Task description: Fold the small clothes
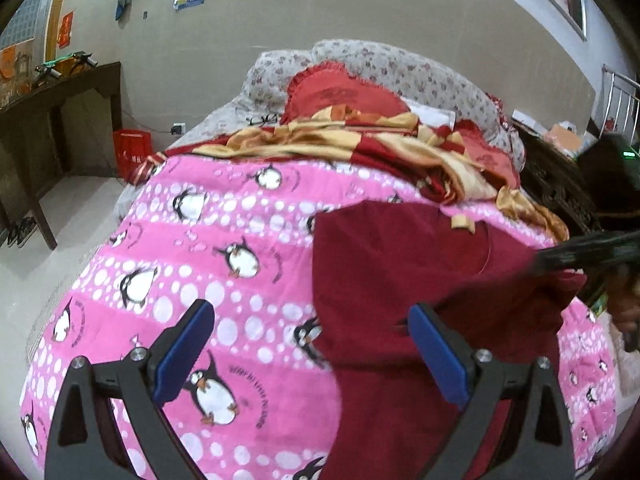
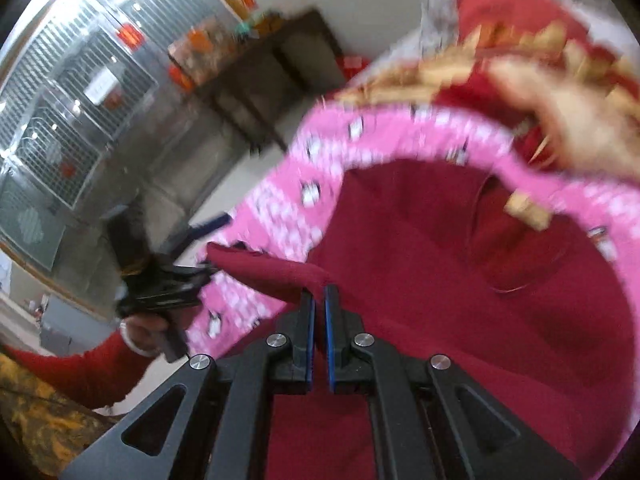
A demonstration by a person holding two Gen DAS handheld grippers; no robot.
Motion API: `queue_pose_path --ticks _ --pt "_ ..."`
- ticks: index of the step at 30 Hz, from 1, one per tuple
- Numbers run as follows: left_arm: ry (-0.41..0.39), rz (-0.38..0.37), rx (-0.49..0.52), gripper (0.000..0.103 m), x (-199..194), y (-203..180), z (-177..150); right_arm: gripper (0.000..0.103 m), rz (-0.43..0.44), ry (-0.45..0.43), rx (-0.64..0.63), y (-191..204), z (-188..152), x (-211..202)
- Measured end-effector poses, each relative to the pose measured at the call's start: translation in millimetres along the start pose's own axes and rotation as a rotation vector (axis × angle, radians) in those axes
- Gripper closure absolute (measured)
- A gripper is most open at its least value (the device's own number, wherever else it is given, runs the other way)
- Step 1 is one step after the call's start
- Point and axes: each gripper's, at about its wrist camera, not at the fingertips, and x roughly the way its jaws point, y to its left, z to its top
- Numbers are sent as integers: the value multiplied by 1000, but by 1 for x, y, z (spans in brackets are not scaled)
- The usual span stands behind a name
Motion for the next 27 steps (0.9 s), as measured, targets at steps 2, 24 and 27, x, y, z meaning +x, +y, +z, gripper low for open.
queue_pose_path --ticks 2,24,27 --pt "14 -3 -6 3 4 3 -4 72 -44 53 33 -17 10 33" --pt "209 -87 25 67 124 -63 16 29 -540 -305 351 -69 -174 -132" --pt "214 -96 34 86 118 -71 19 29 -586 -279 336 -73 -187 -111"
